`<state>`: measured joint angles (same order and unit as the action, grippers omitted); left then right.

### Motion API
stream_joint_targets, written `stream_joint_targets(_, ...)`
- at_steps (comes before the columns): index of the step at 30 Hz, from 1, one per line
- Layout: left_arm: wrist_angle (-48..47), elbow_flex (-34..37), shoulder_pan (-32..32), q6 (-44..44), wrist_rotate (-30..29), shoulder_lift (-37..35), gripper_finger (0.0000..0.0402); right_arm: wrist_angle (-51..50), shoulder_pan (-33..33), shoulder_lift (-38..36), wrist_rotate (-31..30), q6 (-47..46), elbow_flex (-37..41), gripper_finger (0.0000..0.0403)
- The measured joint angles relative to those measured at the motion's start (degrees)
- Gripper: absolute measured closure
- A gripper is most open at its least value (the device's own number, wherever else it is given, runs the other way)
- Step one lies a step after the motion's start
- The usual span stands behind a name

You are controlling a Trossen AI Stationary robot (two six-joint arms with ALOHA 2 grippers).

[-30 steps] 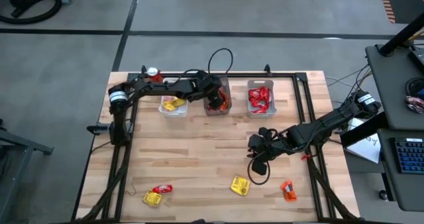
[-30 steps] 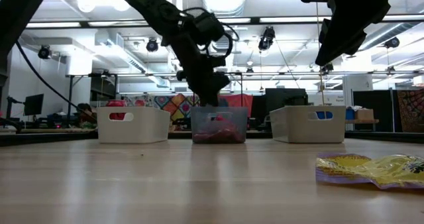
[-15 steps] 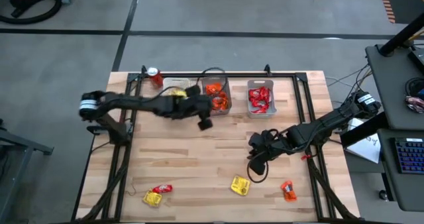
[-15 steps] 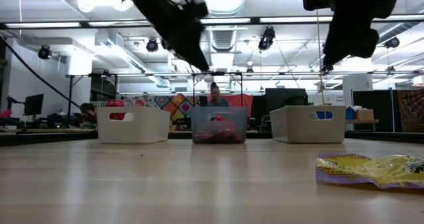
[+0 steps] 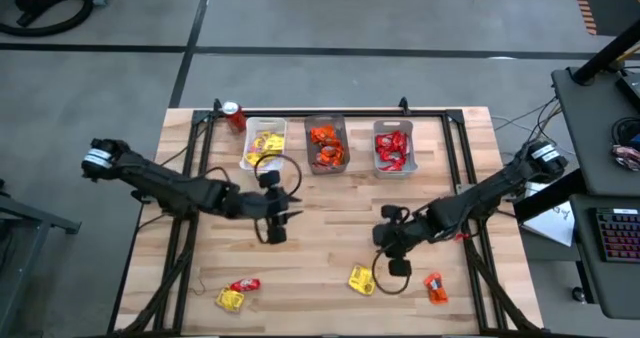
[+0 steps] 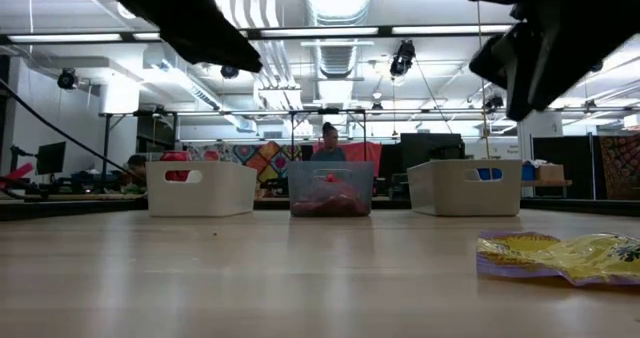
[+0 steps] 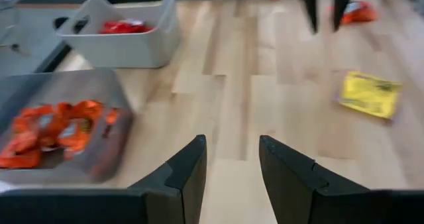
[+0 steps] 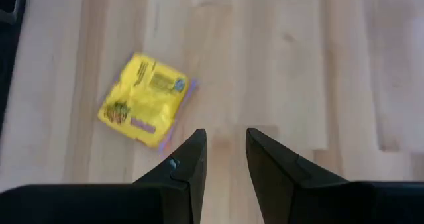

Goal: Sort candy
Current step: Put the yellow candy into the white bin

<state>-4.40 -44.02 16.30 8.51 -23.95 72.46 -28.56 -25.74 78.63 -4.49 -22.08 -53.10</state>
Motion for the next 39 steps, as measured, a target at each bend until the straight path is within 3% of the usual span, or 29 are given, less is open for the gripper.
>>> stream_joint_targets(5, 1.27, 1.59, 3.27, 2.98, -0.06, -1.32, 0.0278, 2.56, -2.1, 6.1, 0.21, 4.63, -1.45, 0.0304)
stream_joint_targets(18, 1.27, 0.69, 4.67, 4.07, -0.05, -1.42, 0.0278, 1.1, -3.99, 15.74, 6.64, 1.73, -11.37, 0.0298)
stream_joint_targets(20, 0.72, 0.69, 4.7, 4.38, 0.0, -1.37, 0.0278, -1.07, -4.39, 17.35, 6.17, 0.31, -13.25, 0.0297)
stream_joint_targets(23, 0.77, 0.69, 4.71, 5.25, 0.01, -1.34, 0.0278, -5.19, -4.69, 19.09, 0.83, -2.34, -16.68, 0.03)
stream_joint_targets(31, 0.57, 0.69, 5.08, 7.11, 0.1, -1.23, 0.0278, -8.47, -7.49, 20.63, 1.04, -0.88, -21.44, 0.0387)
stream_joint_targets(35, 0.56, 0.69, 5.59, 7.28, 0.1, -1.23, 0.0278, -8.63, -8.53, 20.88, 3.52, -2.97, -22.18, 0.0357)
stream_joint_targets(39, 0.85, 0.69, 5.78, 7.54, 0.1, -1.23, 0.0278, -8.49, -10.16, 20.88, 2.8, -5.32, -21.88, 0.0285)
